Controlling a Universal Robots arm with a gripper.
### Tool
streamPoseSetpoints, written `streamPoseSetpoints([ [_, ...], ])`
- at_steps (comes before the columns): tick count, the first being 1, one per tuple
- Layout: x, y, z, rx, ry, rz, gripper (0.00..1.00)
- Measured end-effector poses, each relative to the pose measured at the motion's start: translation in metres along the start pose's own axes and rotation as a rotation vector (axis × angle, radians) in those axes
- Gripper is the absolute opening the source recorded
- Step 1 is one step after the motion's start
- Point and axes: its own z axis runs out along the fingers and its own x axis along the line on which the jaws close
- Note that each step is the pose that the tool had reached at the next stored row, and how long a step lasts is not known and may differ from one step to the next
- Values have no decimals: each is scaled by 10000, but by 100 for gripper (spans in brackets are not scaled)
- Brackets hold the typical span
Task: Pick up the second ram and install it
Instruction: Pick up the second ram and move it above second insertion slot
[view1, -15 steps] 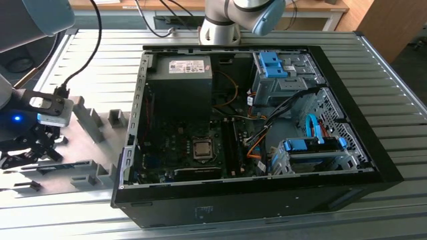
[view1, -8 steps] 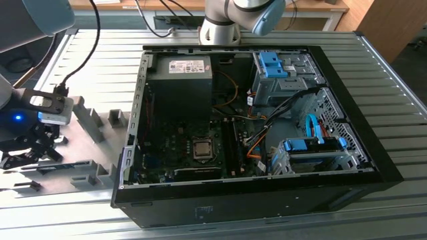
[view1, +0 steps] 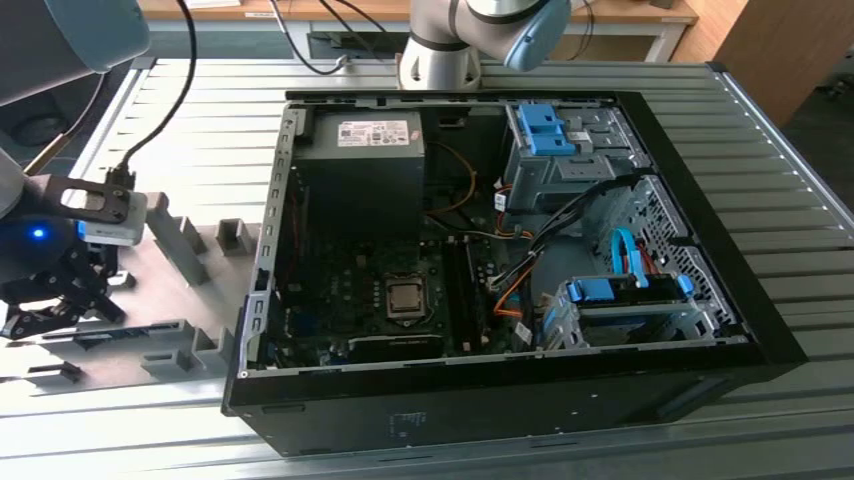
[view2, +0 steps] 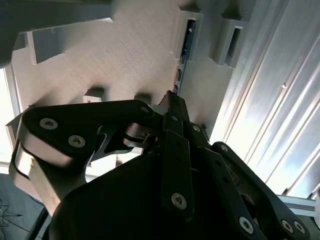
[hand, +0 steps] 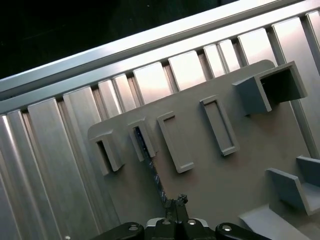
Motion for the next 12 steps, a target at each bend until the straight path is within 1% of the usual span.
streamPoseSetpoints([
  [3, 0, 0, 0, -8, -1, -359, 11],
  [12, 0, 0, 0, -20, -3, -863, 11],
])
